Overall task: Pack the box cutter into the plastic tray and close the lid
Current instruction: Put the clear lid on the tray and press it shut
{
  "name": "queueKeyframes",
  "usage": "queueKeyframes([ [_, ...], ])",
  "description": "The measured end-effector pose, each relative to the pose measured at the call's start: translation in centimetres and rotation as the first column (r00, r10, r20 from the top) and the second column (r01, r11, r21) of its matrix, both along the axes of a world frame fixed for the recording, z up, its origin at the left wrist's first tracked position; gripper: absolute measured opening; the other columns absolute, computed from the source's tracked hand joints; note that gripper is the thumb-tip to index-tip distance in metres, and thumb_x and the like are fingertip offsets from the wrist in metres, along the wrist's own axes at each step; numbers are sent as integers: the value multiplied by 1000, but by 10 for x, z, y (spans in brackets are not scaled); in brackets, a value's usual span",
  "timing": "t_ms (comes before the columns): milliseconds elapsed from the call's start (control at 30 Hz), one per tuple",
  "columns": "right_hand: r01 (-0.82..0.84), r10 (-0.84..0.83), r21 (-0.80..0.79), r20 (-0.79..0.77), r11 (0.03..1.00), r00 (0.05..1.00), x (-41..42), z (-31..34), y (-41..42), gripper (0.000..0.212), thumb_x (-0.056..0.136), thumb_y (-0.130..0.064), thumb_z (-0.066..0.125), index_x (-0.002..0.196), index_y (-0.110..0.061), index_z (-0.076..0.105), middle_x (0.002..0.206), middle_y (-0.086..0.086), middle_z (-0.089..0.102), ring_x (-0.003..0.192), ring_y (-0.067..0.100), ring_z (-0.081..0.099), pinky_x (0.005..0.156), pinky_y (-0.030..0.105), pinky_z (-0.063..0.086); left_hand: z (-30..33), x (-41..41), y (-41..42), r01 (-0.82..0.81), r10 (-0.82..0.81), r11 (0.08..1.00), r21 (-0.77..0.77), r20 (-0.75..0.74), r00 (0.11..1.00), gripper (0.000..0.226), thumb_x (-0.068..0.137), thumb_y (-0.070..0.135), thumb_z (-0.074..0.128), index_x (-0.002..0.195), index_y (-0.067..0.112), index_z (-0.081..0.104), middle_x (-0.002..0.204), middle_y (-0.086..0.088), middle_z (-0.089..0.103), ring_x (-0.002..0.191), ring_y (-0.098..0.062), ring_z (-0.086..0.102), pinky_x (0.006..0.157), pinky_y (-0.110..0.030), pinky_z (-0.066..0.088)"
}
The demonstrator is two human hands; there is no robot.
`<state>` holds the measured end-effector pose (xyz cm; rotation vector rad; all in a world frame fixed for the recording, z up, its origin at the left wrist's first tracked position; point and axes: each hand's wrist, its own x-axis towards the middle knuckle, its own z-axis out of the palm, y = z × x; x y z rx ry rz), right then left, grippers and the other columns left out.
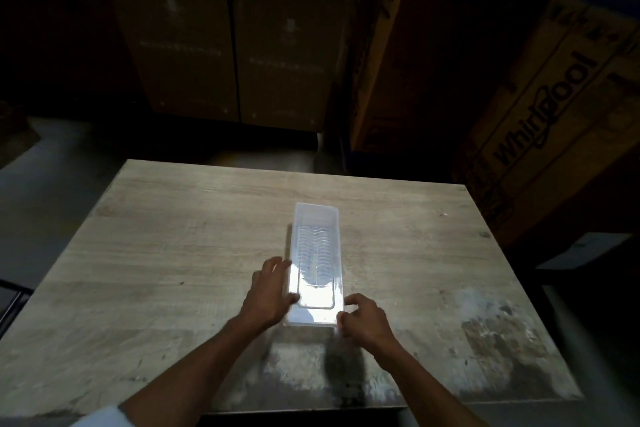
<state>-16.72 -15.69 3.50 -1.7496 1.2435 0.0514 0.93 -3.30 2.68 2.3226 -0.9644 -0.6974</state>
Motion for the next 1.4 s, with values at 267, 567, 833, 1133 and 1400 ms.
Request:
queueKeyframes([
  [267,-420,387,-363,-163,832,908,21,19,-14,54,98,-35,56,145,-13,39,150,13,43,130,32,51,107,44,45,21,25,-26,250,-316,937,244,287,904,79,90,38,65,153,20,21,168,-2,3,147,-36,21,108,-55,41],
  [567,-674,568,-281,-377,683,732,43,17,-43,84,96,-22,63,159,-18,8,170,2,0,148,37,26,114,58,35,12,43,-34,310,-446,861,404,303,842,94,86,52,64,156,16,11,168,-1,3,150,-34,14,113,-56,33],
  [833,-675,554,-301,-398,674,731,49,15,-53,91,87,-20,75,156,-22,16,167,1,13,139,38,39,108,61,40,14,53,-40,326,-444,879,349,347,826,77,93,43,59,153,15,20,164,-3,17,142,-31,32,107,-53,38],
  [1133,-702,532,-312,-479,640,698,61,13,-60,91,79,-26,82,150,-22,27,158,2,23,132,38,42,103,60,44,17,60,-53,351,-487,846,400,314,815,79,85,42,70,146,15,28,167,-7,0,146,-34,23,109,-57,34],
  [1400,-699,545,-266,-469,663,695,64,14,-61,94,80,-23,82,153,-21,23,169,0,2,146,38,28,112,64,32,23,67,-64,370,-501,819,438,232,834,90,79,43,76,146,17,21,167,-5,-4,143,-37,26,110,-59,33],
])
